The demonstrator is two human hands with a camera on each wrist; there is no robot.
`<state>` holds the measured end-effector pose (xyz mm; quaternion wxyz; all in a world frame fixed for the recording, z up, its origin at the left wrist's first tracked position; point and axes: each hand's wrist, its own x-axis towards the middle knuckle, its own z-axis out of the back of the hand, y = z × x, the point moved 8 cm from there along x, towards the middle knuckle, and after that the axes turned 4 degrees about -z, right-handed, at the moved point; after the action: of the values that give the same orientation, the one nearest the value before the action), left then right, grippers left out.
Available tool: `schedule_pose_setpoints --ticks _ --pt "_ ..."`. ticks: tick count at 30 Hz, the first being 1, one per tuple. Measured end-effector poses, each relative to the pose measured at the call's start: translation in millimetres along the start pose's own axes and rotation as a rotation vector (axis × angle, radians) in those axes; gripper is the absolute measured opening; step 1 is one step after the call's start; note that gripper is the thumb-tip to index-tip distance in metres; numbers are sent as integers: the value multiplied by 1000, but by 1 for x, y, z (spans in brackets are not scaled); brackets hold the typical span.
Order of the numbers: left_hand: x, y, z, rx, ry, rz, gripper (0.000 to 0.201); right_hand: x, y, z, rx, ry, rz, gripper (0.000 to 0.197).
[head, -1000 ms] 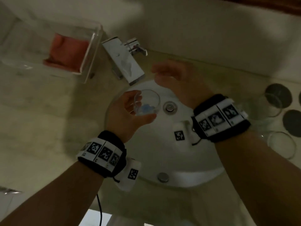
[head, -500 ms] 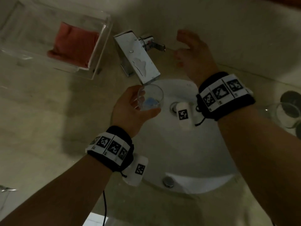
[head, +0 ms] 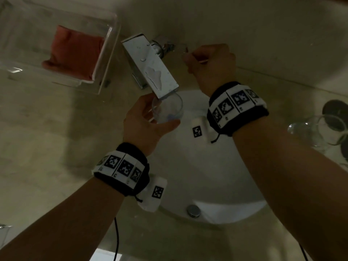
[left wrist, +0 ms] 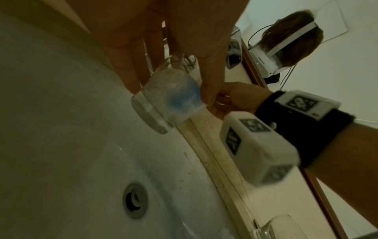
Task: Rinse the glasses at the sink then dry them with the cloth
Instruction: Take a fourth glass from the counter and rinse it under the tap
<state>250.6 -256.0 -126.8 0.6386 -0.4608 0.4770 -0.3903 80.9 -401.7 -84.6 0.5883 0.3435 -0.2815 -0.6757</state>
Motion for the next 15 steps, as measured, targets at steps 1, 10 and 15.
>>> schedule_pose_setpoints --ticks 1,10,15 --pt "0 -1 0 -1 1 -6 61 -9 -3 -1 -24 39 18 22" --pt "4 8 -5 4 97 5 62 -107 -55 -53 291 499 -59 78" --pt "4 13 -7 -13 146 0 65 -110 -62 -53 368 483 -75 77"
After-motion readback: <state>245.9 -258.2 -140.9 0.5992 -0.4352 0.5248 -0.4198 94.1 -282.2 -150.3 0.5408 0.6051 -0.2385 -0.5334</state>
